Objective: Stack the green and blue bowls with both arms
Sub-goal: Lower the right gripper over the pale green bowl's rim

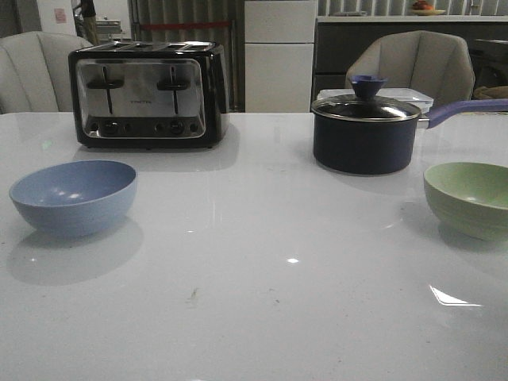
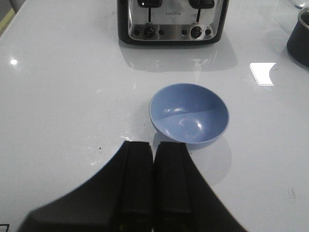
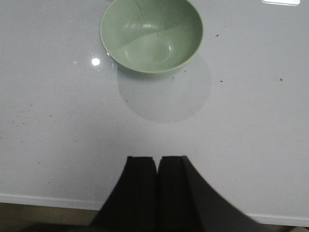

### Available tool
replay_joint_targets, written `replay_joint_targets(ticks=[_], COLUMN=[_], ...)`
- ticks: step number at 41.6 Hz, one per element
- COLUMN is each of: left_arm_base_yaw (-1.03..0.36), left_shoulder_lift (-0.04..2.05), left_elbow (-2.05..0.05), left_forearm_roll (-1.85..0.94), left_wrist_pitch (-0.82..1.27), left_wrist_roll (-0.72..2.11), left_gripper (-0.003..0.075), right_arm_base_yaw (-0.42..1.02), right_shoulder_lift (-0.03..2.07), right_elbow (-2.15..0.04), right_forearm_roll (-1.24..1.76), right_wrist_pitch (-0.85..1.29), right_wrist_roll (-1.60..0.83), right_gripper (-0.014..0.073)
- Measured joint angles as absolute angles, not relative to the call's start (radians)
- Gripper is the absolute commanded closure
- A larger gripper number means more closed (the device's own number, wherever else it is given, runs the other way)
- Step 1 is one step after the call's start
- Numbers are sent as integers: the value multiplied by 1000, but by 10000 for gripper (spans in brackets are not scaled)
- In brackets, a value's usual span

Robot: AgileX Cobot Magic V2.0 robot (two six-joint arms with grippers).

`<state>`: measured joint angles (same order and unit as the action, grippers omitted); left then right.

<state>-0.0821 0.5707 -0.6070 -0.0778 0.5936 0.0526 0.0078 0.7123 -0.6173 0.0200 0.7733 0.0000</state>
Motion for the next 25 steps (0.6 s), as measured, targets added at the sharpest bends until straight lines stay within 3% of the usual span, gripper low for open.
replay_joint_targets(ticks=[4,7,10,14,16,19,25], left_arm_base_yaw=[-82,-82,-82,-82,-82,-82,-82], left_shoulder_lift=[600,617,629,641,642,643,643], left_elbow=[-607,-607,-607,-607,-607,-607,-607], left_forearm_roll=[-78,-78,-78,-78,-78,-78,-78], left_wrist_pitch=[596,600,604,609,611,611,611], left_wrist_roll=[53,53,53,53,53,53,53], left_gripper=[624,575,462,260,210,202,213], right_arm_base_yaw=[8,8,8,8,8,8,8], right_shoulder_lift=[733,739,747,754,759,771,826], right_elbow=[-617,-617,-617,-617,-617,-617,-621], right_forearm_roll=[20,20,20,20,20,20,20], right_wrist_pitch=[773,773,773,773,771,765,752], right_wrist_roll=[0,0,0,0,0,0,0], right_gripper=[537,490,377,134,71,22,20])
